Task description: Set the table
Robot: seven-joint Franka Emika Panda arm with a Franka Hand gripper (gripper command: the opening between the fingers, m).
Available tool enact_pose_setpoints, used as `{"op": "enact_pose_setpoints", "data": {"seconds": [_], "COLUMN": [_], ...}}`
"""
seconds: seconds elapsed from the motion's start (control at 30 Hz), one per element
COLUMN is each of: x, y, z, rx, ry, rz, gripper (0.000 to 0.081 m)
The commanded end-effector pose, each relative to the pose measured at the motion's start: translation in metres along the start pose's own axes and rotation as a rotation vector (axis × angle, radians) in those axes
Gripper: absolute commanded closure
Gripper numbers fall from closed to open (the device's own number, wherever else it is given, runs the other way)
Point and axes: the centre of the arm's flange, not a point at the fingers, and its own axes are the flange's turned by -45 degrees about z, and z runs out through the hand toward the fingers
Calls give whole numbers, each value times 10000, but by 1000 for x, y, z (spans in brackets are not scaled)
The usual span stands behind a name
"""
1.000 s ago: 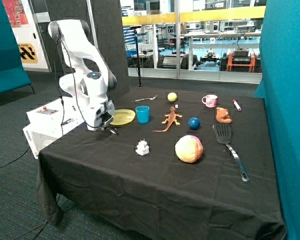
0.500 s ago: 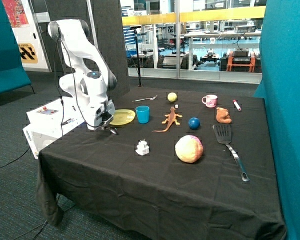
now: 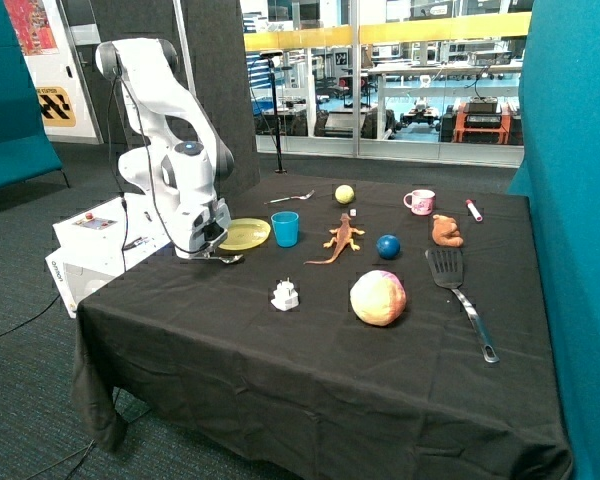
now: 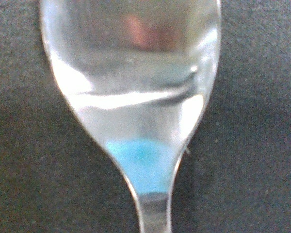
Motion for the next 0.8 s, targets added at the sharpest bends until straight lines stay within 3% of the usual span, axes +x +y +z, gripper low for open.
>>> {"op": "enact_pose_setpoints", "data": {"seconds": [0.0,0.33,0.53,0.77], "x": [1,5,14,19], "y": [-2,-13,-40,-67], "z": [-2,-19,-44,-57], "rx": [16,17,17,18], "ry": [-41,-41,-41,-40], "rz": [-163,-283,-744,-964], "gripper": [388,444,477,494]}}
